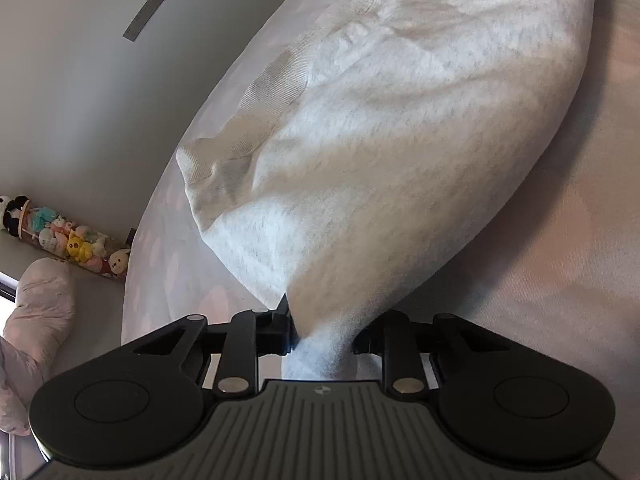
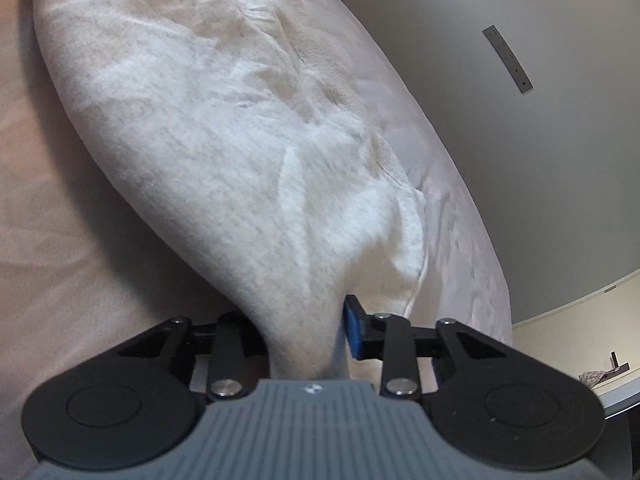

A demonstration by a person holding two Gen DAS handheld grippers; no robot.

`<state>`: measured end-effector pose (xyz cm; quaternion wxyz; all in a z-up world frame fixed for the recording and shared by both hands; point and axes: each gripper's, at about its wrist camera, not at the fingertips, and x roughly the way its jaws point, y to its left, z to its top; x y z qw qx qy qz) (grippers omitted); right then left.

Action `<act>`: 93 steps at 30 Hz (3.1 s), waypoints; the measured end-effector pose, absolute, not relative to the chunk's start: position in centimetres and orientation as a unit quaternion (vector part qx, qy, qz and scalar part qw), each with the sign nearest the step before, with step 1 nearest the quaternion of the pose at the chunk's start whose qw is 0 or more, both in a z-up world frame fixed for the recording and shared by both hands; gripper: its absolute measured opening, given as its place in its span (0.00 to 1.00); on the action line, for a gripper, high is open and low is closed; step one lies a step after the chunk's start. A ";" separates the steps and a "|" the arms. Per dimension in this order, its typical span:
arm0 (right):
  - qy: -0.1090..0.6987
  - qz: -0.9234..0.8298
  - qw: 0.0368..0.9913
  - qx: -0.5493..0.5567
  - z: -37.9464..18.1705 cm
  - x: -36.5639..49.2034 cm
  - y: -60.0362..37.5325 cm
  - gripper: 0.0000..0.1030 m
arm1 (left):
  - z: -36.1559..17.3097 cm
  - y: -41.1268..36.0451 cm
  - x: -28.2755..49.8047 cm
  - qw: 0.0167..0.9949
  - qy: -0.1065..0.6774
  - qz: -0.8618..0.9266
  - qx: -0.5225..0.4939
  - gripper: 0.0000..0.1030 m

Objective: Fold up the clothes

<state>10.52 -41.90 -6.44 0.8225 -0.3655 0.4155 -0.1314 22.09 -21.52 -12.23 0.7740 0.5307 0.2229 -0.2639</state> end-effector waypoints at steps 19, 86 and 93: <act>0.415 -0.085 0.839 -0.341 1.3 4.0 -36.7 0.18 | -4.5 -13.6 14.9 0.767 0.241 -0.284 0.523 0.14; 0.454 -0.158 0.870 0.109 3.1 -8.7 -34.4 0.82 | -0.9 -3.9 3.1 0.840 0.404 -0.247 0.263 0.26; 0.467 -0.181 0.856 0.126 1.8 -6.7 -38.3 0.82 | -1.9 -4.7 6.3 0.843 0.423 -0.245 0.227 0.27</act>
